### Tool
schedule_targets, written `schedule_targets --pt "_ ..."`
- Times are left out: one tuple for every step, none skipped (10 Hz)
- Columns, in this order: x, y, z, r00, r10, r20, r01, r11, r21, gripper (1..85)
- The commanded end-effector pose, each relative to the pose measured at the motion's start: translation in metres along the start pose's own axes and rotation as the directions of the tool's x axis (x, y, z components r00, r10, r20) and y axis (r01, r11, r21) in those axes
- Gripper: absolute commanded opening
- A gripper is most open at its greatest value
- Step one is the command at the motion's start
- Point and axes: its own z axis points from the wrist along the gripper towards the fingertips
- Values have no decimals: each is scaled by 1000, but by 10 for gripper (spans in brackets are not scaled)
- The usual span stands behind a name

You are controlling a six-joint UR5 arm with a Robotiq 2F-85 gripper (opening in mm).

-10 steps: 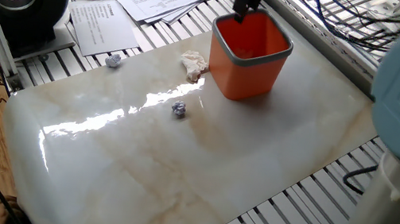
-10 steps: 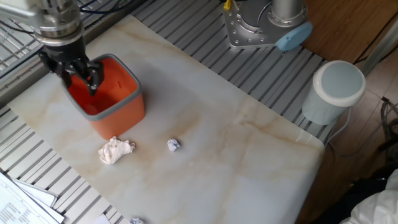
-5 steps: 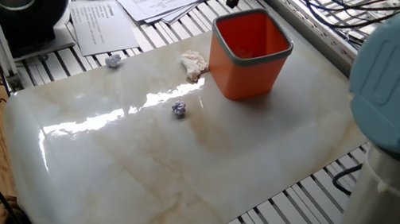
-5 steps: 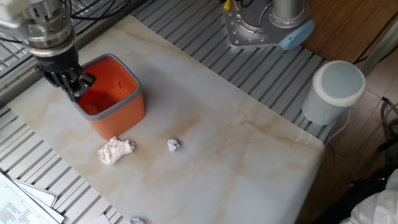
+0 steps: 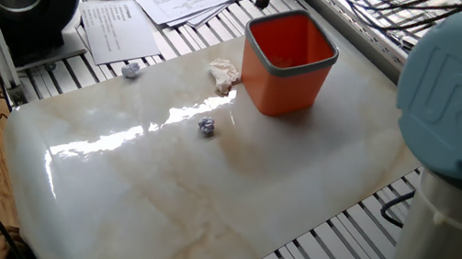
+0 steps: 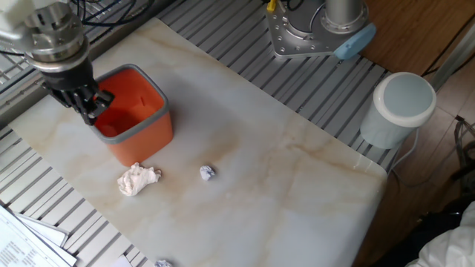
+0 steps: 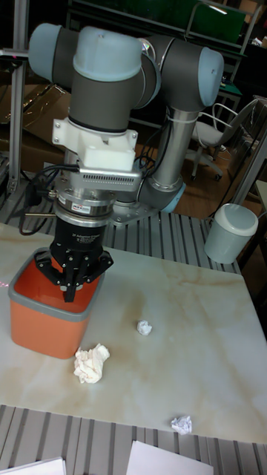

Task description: Put the garbage in the trash can

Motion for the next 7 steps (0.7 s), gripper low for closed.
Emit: schedule_targets --pt "-13 27 13 999 -7 35 7 1000 8 540" --pt "-22 25 14 999 -25 46 24 999 23 563" --pt "-30 14 15 997 -62 44 60 997 42 557" --pt "-32 15 15 992 -116 50 114 993 43 547" --pt "-36 16 15 985 -162 64 159 986 41 550" --pt "-37 17 14 983 -169 70 166 985 39 550" --pt "-38 22 19 985 -154 73 151 988 41 557"
